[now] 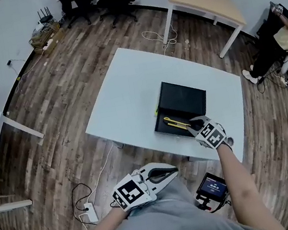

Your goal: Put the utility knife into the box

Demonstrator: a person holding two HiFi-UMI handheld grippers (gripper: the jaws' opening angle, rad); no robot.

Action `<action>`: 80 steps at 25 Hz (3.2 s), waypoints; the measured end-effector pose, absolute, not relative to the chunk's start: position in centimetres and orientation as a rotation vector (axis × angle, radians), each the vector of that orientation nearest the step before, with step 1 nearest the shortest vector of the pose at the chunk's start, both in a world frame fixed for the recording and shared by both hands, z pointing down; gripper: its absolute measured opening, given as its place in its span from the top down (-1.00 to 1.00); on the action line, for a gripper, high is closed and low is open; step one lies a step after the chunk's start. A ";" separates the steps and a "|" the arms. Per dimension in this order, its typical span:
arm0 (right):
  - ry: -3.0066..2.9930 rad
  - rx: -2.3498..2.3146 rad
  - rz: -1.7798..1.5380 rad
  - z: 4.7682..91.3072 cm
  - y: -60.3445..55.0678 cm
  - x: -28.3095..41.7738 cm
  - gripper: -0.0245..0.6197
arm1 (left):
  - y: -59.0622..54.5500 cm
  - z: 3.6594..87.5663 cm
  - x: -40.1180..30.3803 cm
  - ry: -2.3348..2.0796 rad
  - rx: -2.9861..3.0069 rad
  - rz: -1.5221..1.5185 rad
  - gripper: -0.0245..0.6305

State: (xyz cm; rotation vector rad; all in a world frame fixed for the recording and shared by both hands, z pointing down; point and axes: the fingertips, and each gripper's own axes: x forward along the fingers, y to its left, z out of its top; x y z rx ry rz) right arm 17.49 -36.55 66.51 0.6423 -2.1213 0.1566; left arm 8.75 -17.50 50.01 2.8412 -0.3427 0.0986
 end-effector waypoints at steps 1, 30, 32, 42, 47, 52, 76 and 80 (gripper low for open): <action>-2.124 0.649 0.162 66.4 -36.5 17.6 0.70 | -17.4 49.9 8.9 -0.336 2.844 0.100 0.87; -2.235 0.759 0.170 62.6 -31.0 15.9 0.80 | -15.7 49.7 8.6 -0.283 2.891 0.085 0.87; -2.242 0.768 0.161 62.1 -30.7 15.6 0.80 | -15.7 49.6 8.5 -0.282 2.894 0.081 0.87; -2.313 0.822 0.159 58.9 -28.3 14.2 0.80 | -15.7 49.0 8.5 -0.272 2.911 0.062 0.87; -2.328 0.856 0.168 58.4 -27.1 13.9 0.80 | -15.5 49.0 8.4 -0.261 2.921 0.057 0.87; -2.327 0.890 0.102 56.8 -26.0 13.9 0.80 | -15.6 48.8 8.6 -0.257 2.932 0.052 0.87; -2.490 1.002 0.114 49.9 -20.2 12.0 0.80 | -16.0 48.0 8.6 -0.294 2.983 0.035 0.87; -2.531 1.009 0.154 49.7 -19.3 10.9 0.80 | -16.2 48.0 8.4 -0.308 2.989 0.027 0.87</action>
